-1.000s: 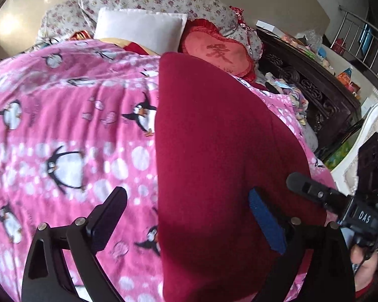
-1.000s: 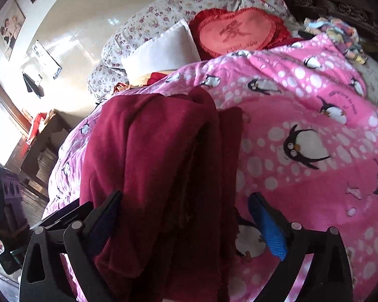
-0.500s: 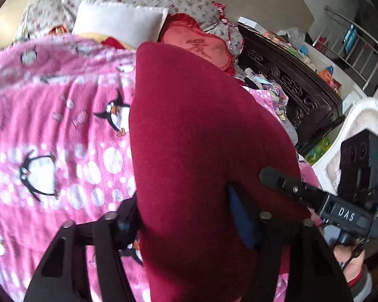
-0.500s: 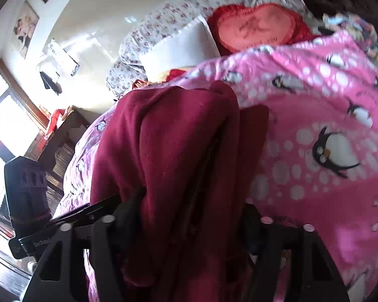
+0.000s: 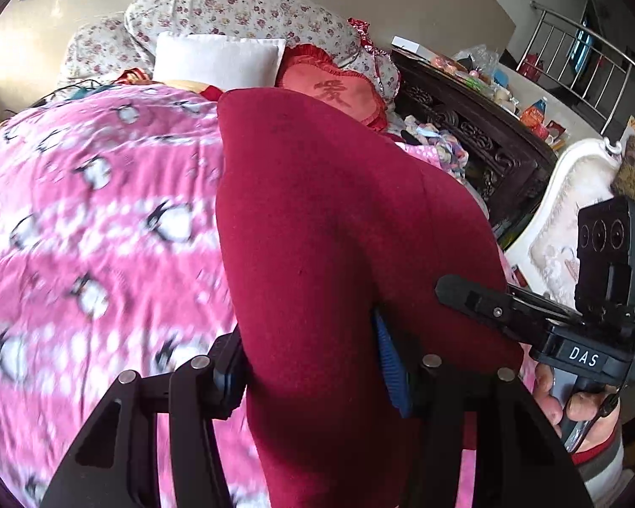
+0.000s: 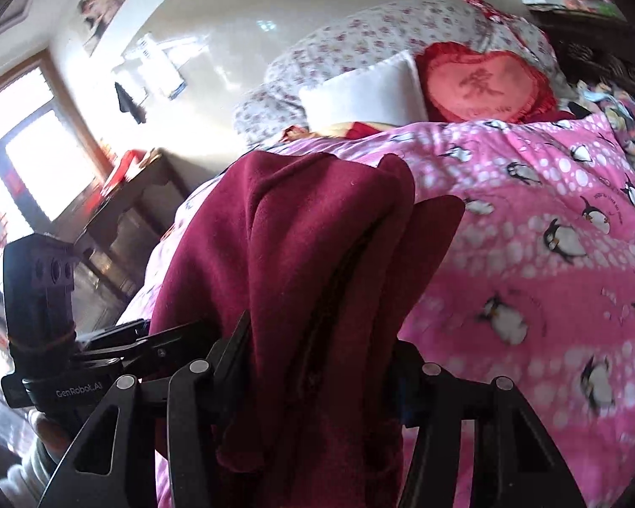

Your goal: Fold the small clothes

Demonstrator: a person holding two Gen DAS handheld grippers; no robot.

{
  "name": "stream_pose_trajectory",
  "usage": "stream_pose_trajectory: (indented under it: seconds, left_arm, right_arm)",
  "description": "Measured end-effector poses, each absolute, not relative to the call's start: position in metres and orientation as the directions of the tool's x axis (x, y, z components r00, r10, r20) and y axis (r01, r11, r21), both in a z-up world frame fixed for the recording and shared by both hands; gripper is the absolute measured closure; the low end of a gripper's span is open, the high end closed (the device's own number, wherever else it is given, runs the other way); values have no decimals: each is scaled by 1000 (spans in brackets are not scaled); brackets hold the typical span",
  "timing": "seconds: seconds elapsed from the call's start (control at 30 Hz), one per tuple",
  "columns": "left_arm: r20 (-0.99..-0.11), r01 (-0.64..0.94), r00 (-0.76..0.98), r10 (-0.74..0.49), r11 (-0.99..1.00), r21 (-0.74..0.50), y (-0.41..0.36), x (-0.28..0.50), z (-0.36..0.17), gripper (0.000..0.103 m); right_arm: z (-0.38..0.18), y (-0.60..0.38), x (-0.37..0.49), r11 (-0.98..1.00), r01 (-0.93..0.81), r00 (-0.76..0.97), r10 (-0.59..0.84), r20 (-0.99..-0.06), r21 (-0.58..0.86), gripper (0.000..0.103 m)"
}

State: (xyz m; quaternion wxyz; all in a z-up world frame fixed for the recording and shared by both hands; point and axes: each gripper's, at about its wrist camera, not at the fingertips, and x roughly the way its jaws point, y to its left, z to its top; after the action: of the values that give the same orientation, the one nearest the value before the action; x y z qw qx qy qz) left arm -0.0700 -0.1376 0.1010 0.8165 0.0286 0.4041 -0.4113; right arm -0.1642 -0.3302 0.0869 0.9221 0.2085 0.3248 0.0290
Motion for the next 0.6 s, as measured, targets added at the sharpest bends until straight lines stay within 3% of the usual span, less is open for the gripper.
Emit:
stream_pose_trajectory:
  seconds: [0.33,0.4,0.43,0.5,0.6]
  left_arm:
    - [-749,655,333,-573,712,-253,-109,-108,46,50]
    - [-769,640,322,-553,725,-253,-110,-106,28,43]
    - [-767,631,334,-548,734,-250,-107,-106,23,40]
    - [-756,613,382,-532,758,-224,-102,-107,24,25]
    - [-759,599,434,-486,784,-160,-98,-111,32,23]
  right_arm:
    - [30,-302,-196,870,125,718,252,-648,477,44]
    - [11,-305,-193,868,166,681,242,-691,467,40]
    - [5,-308,-194,858,179,679,246,-691,481,34]
    - [2,-315,-198,837,190,688,260,-677,514,31]
    - [18,-320,-209,841,207,716,218,-663,500,31]
